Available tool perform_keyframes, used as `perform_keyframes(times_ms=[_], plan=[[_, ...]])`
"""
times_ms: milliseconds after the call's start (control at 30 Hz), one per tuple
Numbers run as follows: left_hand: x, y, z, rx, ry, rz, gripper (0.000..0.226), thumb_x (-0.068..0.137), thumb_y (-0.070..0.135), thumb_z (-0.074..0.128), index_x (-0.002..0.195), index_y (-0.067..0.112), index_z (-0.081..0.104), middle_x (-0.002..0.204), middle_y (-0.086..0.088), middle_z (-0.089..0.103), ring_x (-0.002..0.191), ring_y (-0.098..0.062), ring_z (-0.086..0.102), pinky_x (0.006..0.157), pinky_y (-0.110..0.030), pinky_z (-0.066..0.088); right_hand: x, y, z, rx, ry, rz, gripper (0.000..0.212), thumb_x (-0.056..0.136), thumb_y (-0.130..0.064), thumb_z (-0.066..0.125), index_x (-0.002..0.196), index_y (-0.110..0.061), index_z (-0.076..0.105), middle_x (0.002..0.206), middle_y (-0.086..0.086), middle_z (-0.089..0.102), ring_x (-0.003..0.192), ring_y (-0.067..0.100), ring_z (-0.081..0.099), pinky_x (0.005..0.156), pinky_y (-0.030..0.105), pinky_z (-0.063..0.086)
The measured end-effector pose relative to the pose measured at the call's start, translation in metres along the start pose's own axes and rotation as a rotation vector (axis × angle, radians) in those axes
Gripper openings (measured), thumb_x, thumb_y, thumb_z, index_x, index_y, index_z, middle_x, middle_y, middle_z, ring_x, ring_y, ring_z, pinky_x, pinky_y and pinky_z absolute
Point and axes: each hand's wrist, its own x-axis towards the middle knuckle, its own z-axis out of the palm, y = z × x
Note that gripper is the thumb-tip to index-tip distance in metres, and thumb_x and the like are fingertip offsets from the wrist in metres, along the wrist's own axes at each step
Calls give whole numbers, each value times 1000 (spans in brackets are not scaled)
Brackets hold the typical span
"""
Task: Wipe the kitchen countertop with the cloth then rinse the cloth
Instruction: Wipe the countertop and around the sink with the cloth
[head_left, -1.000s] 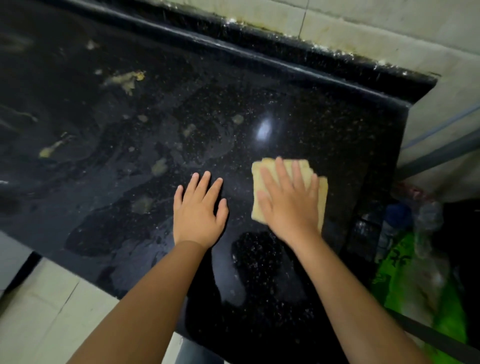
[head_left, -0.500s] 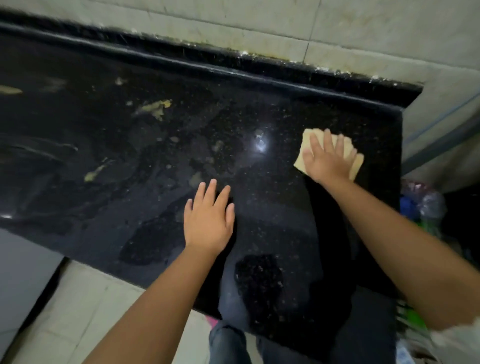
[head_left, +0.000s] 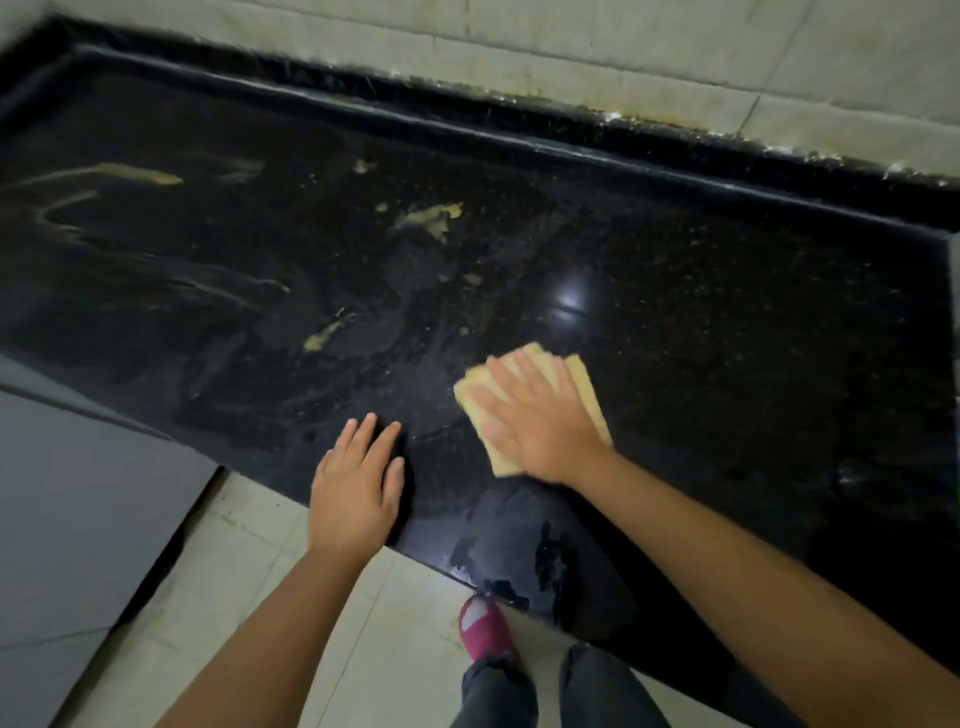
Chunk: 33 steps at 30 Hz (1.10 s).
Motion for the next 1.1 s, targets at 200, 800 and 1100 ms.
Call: perform_keyframes(times_ms=[200,800,1100], plan=[[1,-18,6,49,36,42,54,87,36,28,115,6,63,126,-18,57,120,-38,50,95,-53,39,-124,21,31,-79,-9,48,50,97,-49,6,132,-34,38,142,-3,36,128,24,32,106,43,8],[0,-21,15,4,70,28,65,82,40,18,124,10,57,136,-13,49,132,-30,38,107,-45,26,-131,-61,55,-58,22,187,47,98,-44,6,138,-34,30,150,-3,23,142,22,12,110,43,2],[1,-16,12,-22,74,34,59,82,35,24,116,7,63,127,-16,57,123,-33,47,99,-49,34,-114,51,-6,250,86,1118,51,99,-39,20,148,-29,13,158,0,-1,144,27,-4,113,57,1]])
